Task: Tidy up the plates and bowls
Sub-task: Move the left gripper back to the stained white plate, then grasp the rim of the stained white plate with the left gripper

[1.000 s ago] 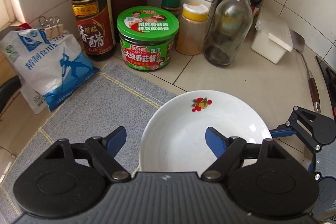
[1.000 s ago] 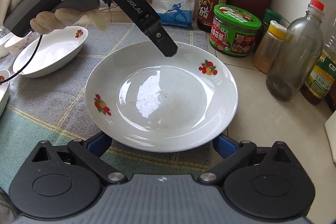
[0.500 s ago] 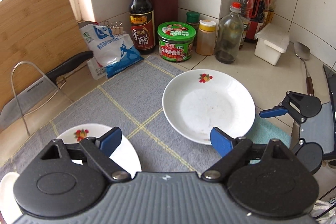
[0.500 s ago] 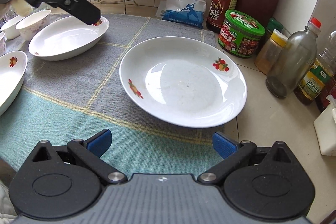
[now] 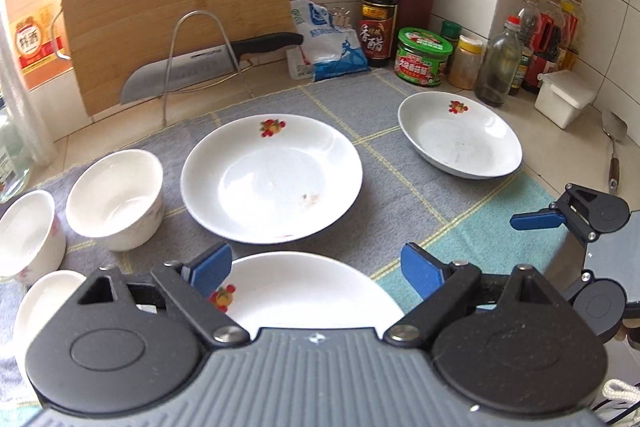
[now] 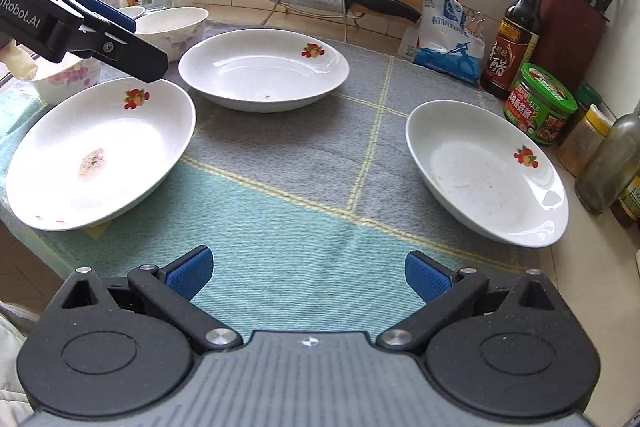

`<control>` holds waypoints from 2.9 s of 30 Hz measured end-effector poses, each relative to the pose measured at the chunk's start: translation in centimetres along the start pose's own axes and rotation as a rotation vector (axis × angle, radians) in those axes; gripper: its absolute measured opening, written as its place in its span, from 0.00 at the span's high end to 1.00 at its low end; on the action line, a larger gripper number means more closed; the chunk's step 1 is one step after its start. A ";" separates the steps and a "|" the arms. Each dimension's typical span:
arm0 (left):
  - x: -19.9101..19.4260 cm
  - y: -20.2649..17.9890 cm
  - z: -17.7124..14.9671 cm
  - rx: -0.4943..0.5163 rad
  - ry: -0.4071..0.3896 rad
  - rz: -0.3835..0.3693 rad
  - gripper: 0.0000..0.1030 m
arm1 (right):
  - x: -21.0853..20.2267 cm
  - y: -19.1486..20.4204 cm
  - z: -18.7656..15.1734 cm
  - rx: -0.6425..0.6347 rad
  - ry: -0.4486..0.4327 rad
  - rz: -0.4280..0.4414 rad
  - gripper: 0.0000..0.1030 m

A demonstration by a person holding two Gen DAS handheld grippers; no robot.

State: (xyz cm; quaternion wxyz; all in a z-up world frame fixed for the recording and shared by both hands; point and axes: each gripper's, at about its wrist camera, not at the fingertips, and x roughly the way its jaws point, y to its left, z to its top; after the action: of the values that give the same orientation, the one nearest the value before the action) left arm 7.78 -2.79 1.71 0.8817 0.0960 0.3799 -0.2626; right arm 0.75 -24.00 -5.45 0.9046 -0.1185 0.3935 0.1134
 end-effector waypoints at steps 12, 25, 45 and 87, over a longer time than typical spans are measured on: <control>-3.6 4.0 -5.8 -0.084 0.030 0.061 0.11 | -0.4 5.1 -0.3 -0.048 0.009 0.013 0.00; -5.3 6.2 -8.3 -0.138 0.052 0.078 0.11 | 0.0 9.4 -0.1 -0.106 -0.010 0.146 0.00; -1.7 5.4 -5.2 -0.070 0.143 0.019 0.11 | 2.6 10.0 -0.1 -0.209 -0.139 0.351 0.00; 8.1 6.3 0.6 0.175 0.509 -0.174 0.21 | 2.9 10.3 -0.3 -0.203 -0.170 0.356 0.00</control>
State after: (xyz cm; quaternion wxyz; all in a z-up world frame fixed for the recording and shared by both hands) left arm 16.20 -0.90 -3.89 0.7203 0.2016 0.5720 -0.3365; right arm -0.59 -13.99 -9.10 0.8837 -0.1279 0.3170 0.3198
